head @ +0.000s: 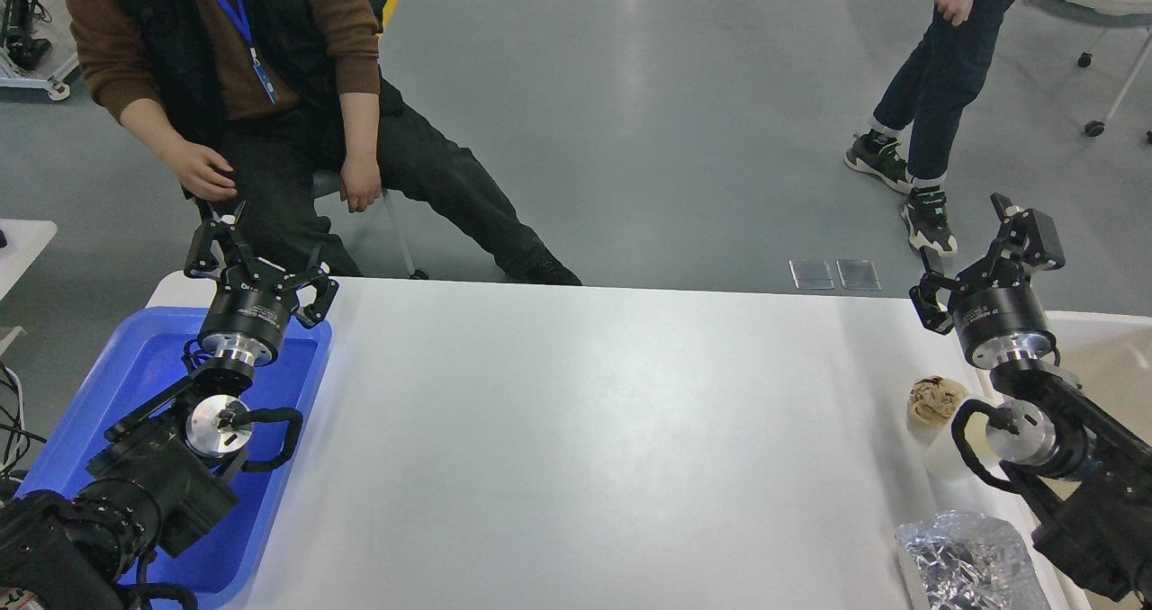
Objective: Tidy desktop
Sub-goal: 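Raise the right gripper and swing it outward past the white paper cup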
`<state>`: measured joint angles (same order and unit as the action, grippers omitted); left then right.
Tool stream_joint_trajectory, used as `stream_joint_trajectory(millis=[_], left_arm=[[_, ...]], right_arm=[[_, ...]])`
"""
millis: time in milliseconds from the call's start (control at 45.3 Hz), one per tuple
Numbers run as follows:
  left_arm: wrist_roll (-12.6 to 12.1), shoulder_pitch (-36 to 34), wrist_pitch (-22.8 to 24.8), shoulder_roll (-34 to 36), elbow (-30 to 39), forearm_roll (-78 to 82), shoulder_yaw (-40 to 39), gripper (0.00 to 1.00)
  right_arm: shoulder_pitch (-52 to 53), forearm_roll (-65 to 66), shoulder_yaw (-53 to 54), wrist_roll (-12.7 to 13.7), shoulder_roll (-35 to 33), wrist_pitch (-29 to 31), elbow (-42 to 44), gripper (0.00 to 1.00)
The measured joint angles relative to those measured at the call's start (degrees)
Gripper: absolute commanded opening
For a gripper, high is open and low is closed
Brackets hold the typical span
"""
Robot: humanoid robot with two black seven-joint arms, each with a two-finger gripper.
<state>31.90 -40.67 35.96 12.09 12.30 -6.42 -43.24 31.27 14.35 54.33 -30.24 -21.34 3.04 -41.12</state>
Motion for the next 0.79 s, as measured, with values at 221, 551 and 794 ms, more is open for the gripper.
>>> stream_joint_trajectory(millis=[221,551,794], left_arm=[[0.0,0.0,0.0,0.0,0.0,0.0,0.0,1.0],[0.0,0.0,0.0,0.0,0.0,0.0,0.0,1.0],[0.0,0.0,0.0,0.0,0.0,0.0,0.0,1.0]], right_arm=[[0.4,0.0,0.1,0.0,-0.8,-0.2,-0.1,1.0],[1.5,0.0,-0.4,0.0,-1.7,-0.5,0.1,1.0],[2.3,0.5,-2.2,0.1,-5.6,-0.5,-0.6,1.0]])
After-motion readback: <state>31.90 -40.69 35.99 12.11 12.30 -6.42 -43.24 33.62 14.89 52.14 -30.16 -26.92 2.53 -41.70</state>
